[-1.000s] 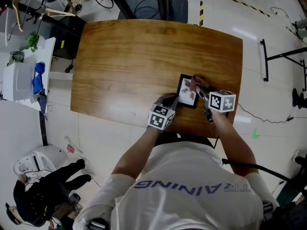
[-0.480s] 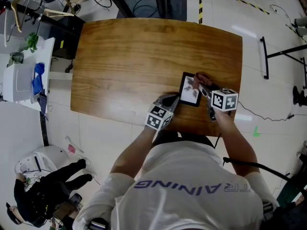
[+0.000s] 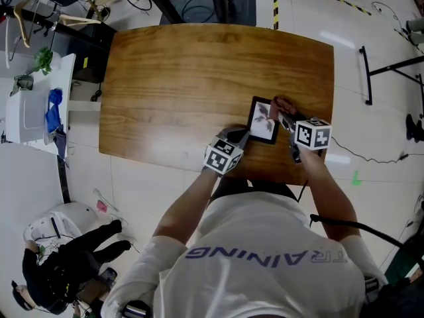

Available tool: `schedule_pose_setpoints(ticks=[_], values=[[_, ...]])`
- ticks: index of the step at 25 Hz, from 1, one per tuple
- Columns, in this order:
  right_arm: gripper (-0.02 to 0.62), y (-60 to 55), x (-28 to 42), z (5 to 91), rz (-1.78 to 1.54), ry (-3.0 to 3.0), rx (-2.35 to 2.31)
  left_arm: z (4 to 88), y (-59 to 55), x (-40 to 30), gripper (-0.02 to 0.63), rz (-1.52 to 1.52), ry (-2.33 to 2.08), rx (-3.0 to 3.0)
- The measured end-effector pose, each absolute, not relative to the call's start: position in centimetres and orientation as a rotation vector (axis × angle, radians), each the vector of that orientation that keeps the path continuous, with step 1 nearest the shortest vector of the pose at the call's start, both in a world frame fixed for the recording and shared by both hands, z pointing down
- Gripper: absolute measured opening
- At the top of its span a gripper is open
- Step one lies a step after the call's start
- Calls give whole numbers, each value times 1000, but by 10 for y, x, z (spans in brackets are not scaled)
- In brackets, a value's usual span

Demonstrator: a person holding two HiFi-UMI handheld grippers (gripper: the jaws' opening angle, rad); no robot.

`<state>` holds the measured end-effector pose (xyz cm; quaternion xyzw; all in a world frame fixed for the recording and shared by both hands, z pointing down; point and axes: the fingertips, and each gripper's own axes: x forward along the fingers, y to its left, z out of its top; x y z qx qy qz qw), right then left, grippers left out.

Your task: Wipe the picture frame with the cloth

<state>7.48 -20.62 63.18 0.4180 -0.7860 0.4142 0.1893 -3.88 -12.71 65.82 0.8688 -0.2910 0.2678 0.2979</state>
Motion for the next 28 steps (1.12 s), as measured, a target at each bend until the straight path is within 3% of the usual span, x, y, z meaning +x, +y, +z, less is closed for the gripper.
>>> schedule_pose_setpoints(ticks=[5, 18, 28], values=[[117, -207, 86, 616, 1185, -2220, 1235, 657, -127, -40, 6, 716, -780, 2316], [117, -186, -20, 633, 1369, -2208, 980, 661, -128, -39, 6, 712, -789, 2327], [117, -179, -7, 633, 1267, -2181, 976, 658, -129, -39, 6, 714, -797, 2322]])
